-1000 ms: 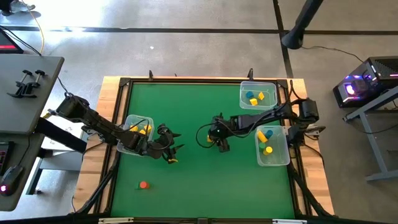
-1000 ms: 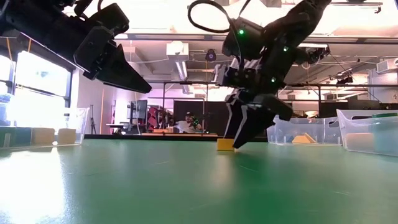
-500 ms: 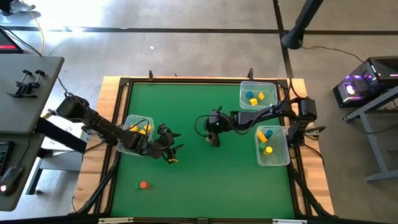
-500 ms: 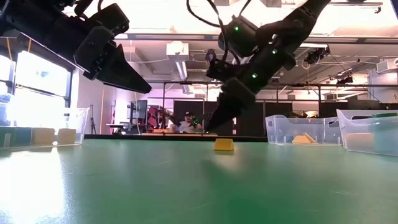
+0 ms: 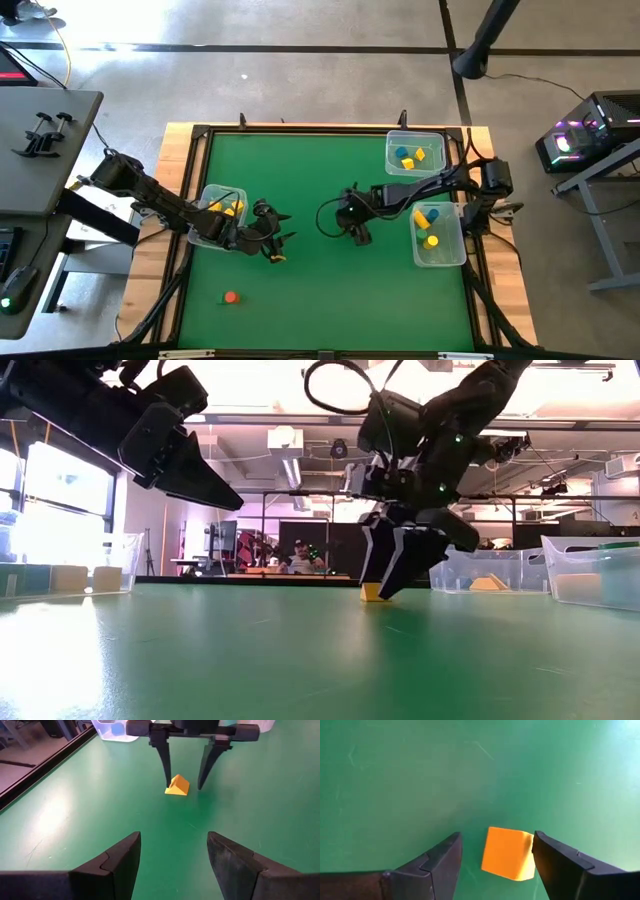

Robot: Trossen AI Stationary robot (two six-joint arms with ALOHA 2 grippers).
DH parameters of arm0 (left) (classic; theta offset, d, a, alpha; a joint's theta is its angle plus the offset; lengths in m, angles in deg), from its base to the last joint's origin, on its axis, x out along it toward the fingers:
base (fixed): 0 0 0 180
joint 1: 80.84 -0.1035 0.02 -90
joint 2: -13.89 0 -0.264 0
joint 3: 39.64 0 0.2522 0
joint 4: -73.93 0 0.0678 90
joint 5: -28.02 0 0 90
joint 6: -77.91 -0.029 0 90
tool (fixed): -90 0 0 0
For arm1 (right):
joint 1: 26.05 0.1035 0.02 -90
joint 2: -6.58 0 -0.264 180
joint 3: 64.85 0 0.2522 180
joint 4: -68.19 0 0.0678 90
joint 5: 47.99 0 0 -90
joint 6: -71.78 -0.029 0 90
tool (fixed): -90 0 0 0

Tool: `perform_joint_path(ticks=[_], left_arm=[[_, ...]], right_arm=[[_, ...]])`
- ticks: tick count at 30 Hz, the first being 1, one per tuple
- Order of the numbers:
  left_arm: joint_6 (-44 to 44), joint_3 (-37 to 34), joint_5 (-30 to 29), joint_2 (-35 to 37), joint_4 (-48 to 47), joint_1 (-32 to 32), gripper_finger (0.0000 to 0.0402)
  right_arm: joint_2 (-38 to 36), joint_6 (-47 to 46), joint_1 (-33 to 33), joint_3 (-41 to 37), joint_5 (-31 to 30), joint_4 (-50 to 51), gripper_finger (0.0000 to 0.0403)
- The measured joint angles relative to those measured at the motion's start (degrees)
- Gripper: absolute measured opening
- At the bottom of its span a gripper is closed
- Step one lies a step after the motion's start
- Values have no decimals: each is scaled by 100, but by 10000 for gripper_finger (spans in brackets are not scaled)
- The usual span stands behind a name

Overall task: Sort blocks by size
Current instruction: Put the yellow triangle block into the top transparent bin

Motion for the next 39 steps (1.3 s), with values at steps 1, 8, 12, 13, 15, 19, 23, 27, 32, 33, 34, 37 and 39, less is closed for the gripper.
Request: perform_joint_path(ticks=[1, 8, 12, 13, 15, 19, 23, 27, 32, 33, 34, 37, 39], left_arm=[[0, 0, 1, 0, 3, 0, 215], [2, 0, 1, 0, 2, 0, 215], [2, 0, 0, 0, -2, -2, 215], [2, 0, 1, 0, -1, -7, 215], [2, 0, 1, 0, -3, -19, 215], [4, 0, -1, 0, 2, -31, 215], [4, 0, 1, 0, 2, -31, 215], [4, 0, 3, 0, 2, -31, 215], [7, 0, 3, 0, 3, -31, 215], [7, 0, 3, 0, 4, -31, 215], [6, 0, 3, 0, 3, -31, 215], [7, 0, 3, 0, 2, -31, 215], [7, 0, 5, 0, 1, -31, 215]], right_arm=[[0, -40, 28, 0, -22, -20, 231], [-27, 87, 71, 4, -388, 240, 231], [-71, 232, 65, 4, -697, 389, 231], [-89, 238, 66, 4, -739, 416, 231], [-102, 194, 62, 4, -861, 505, 231], [-105, 21, 54, 4, -1018, 618, 225], [-107, -44, 54, 4, -1038, 684, 187], [-107, -205, 34, 2, -1456, 734, 123], [-105, -713, -84, -2, -1644, 730, 42], [-105, -798, -100, -2, -1636, 730, 29], [-105, -908, -117, -2, -1644, 727, 17], [-166, -1451, -144, -2, -1694, 745, 4], [-265, -1913, -149, -2, -1690, 749, 12]])
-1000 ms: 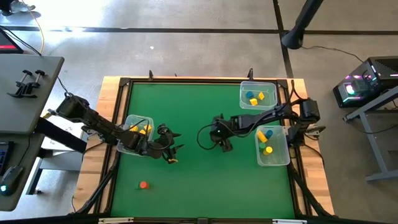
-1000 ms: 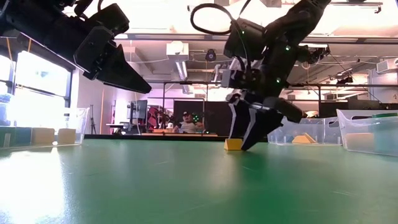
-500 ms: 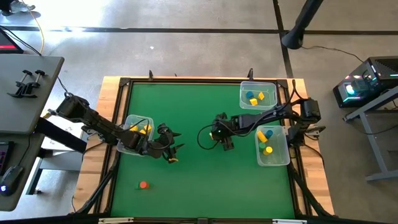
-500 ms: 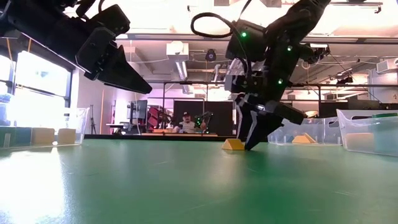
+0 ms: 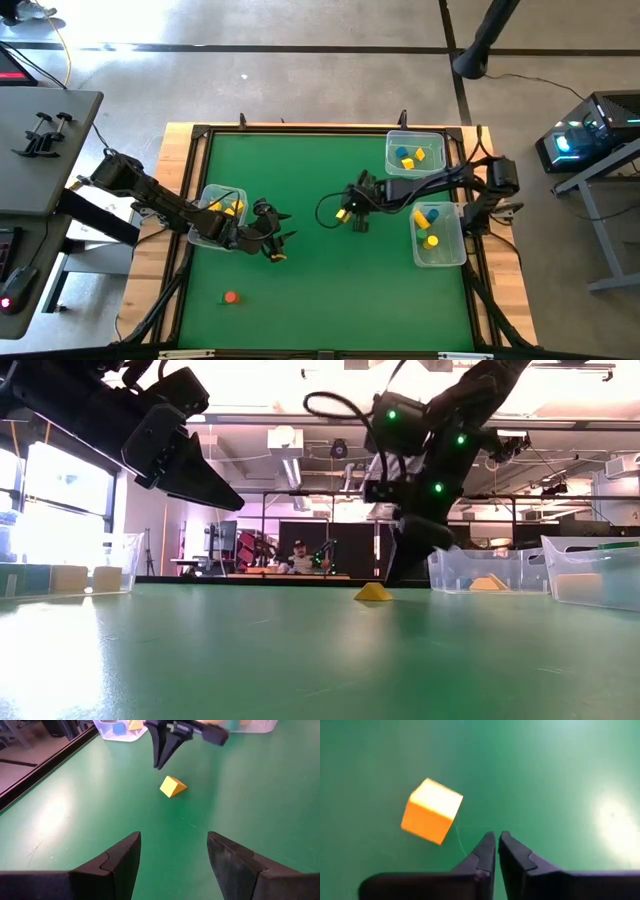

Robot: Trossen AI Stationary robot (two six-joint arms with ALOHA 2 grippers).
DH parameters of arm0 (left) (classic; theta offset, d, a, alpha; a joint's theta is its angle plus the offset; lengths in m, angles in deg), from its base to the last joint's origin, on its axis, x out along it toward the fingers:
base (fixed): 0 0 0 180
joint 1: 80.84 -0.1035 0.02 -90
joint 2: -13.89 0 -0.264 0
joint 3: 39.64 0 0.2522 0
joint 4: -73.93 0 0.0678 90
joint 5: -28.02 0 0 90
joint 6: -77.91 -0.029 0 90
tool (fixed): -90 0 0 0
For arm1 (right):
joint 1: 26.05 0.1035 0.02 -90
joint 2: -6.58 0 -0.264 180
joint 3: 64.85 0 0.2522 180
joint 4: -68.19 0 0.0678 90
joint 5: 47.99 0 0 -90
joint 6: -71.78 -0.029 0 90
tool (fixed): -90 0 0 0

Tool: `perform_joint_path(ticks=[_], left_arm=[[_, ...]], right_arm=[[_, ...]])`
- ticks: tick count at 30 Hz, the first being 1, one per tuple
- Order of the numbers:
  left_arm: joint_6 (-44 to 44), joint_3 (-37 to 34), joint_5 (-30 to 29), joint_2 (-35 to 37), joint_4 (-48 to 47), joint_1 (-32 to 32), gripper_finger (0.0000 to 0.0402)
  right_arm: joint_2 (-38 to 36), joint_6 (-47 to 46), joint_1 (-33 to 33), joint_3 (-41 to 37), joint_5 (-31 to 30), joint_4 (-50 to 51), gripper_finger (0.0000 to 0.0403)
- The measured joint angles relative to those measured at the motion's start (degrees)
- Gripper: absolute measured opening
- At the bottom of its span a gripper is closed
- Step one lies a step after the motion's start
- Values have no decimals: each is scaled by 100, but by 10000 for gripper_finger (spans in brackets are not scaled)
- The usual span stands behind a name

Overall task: Sort blocks by size
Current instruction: Put the yellow triangle block into the top transparent bin

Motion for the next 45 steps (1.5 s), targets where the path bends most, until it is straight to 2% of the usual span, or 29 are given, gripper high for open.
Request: perform_joint_path(ticks=[5, 11, 13, 16, 19, 25, 35, 45], left_arm=[[0, 2, 21, 0, -1, 0, 215], [2, 2, 144, 0, -19, -1, 215], [2, 2, 144, 0, -25, -2, 215], [2, 2, 144, 0, -31, -2, 215], [0, 2, 144, 0, -36, -4, 215], [-3, 2, 144, 0, -42, -4, 215], [-2, 2, 144, 0, -39, -11, 215], [-2, 2, 144, 0, -39, -17, 215]], right_arm=[[-170, -1076, -2, 0, 313, 165, 68], [-10, -1896, 51, -2, 1056, 183, 196], [81, -2082, 102, -4, 1039, 104, 233], [248, -2503, 235, -4, 585, -164, 264], [405, -2704, 374, -4, 176, -501, 271], [490, -2913, 463, -2, -178, -805, 262], [501, -4051, 295, -4, -260, -1368, 252], [501, -4392, 327, -4, -282, -1129, 252]])
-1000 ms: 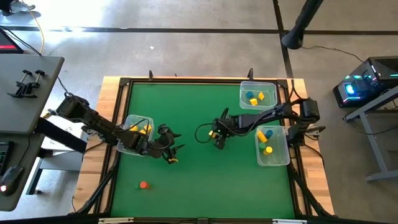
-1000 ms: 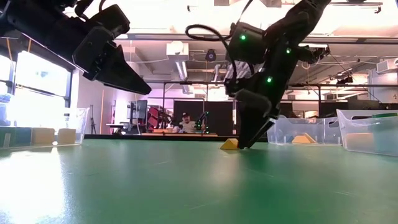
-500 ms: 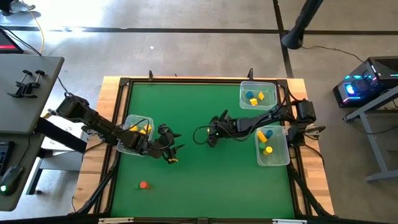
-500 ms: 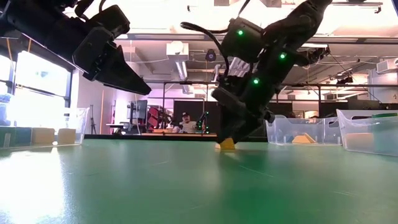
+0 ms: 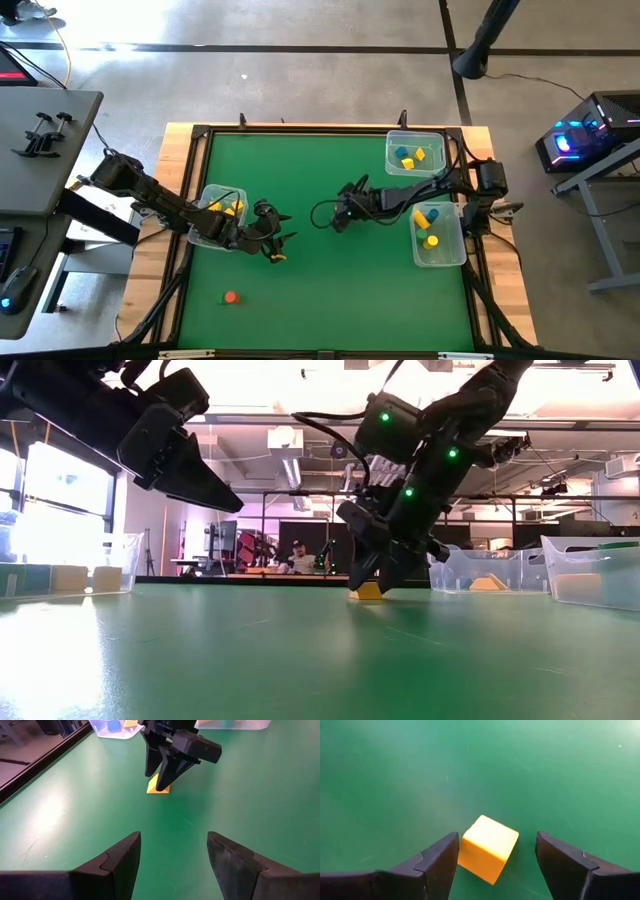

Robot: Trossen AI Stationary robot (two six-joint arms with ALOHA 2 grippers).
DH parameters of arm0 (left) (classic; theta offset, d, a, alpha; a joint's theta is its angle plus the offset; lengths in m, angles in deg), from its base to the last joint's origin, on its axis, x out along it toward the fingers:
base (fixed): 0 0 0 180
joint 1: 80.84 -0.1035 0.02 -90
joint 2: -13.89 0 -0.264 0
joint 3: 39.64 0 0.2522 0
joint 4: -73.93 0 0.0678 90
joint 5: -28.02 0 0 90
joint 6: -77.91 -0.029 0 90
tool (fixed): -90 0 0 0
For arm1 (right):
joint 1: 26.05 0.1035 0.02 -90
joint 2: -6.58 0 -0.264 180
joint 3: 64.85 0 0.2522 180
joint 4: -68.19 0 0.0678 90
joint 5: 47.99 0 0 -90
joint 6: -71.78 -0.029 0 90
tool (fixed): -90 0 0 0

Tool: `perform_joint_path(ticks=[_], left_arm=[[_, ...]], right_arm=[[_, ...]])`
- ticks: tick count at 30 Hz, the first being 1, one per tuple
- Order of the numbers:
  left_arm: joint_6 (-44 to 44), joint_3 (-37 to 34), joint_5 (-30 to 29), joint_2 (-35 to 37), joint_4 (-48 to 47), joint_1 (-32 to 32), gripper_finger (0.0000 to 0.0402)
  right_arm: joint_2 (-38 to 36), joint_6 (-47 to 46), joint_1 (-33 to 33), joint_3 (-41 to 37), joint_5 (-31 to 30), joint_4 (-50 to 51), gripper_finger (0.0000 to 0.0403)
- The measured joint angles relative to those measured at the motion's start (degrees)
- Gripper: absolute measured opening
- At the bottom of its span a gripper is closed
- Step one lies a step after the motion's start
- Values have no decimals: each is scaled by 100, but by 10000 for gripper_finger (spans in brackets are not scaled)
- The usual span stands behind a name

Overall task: Sort blocks by size
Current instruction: Put the yellow triangle block into the top transparent bin

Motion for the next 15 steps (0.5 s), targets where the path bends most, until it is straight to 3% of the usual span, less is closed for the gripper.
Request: perform_joint_path(ticks=[10, 15], left_arm=[[2, 0, -2, 0, 2, -2, 215], [2, 0, -2, 0, 2, -1, 215]], right_arm=[[-4, 46, 2, 0, -80, 275, 249], [-4, 160, -49, 0, -182, 364, 223]])
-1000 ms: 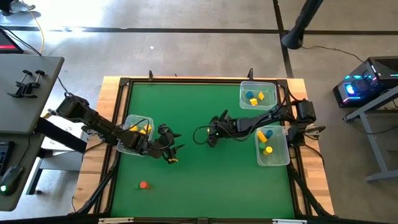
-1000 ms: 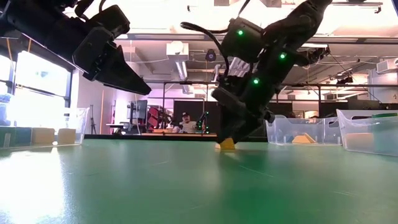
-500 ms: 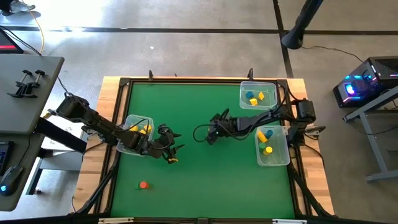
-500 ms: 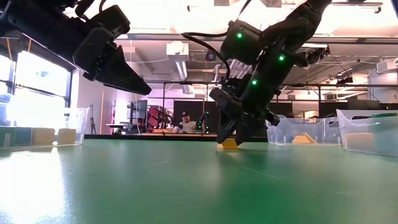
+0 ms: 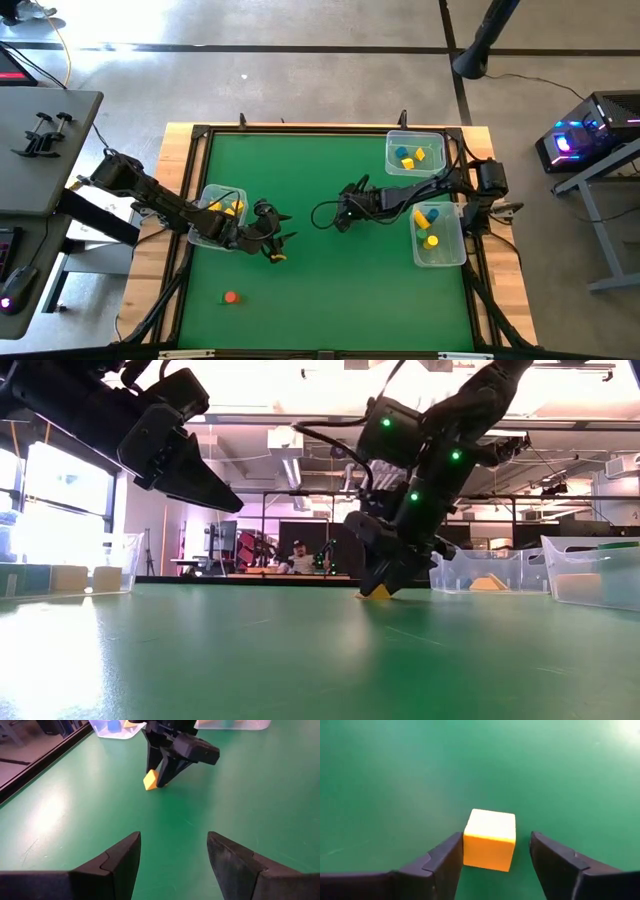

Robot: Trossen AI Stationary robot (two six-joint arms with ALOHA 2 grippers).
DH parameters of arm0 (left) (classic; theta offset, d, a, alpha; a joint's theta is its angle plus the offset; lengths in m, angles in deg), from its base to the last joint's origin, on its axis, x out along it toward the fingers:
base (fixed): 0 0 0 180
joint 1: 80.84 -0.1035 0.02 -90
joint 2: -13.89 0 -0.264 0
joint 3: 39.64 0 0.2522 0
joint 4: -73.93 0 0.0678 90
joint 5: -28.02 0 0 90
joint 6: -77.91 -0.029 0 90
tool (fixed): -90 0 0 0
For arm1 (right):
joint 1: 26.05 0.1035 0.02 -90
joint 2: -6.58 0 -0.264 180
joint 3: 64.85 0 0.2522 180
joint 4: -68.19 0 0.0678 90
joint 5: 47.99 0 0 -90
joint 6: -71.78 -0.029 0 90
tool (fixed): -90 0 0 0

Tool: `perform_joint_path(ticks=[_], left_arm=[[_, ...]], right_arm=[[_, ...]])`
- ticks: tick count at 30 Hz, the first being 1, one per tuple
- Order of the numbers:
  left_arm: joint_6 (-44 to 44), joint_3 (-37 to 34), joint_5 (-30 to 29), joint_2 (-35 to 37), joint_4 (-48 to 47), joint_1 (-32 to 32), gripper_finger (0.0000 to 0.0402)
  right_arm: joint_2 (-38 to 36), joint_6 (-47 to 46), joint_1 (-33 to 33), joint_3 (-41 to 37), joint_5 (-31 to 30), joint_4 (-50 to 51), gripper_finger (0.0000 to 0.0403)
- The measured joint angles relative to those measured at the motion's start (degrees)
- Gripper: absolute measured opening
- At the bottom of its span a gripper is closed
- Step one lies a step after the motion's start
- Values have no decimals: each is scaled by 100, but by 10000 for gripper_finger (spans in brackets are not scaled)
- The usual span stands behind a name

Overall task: Sort blocks by size
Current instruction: Put the yellow triangle block into the top transparent bin

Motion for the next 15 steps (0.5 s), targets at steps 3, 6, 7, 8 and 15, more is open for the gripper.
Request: perform_joint_path(ticks=[3, 6, 7, 8, 15], left_arm=[[0, 0, 0, 0, 1, -1, 215], [0, 0, 0, 0, 0, -1, 215], [0, 0, 0, 0, 0, -1, 215], [0, 0, 0, 0, 0, -1, 215], [0, 0, 0, 0, 0, -1, 215]], right_arm=[[0, 90, -102, 0, -88, 23, 204], [0, 268, -212, 0, -117, 18, 185], [0, 304, -241, 0, -146, 18, 179], [0, 340, -266, 0, -153, 18, 171], [-25, 1022, -309, 0, -132, -91, 127]])
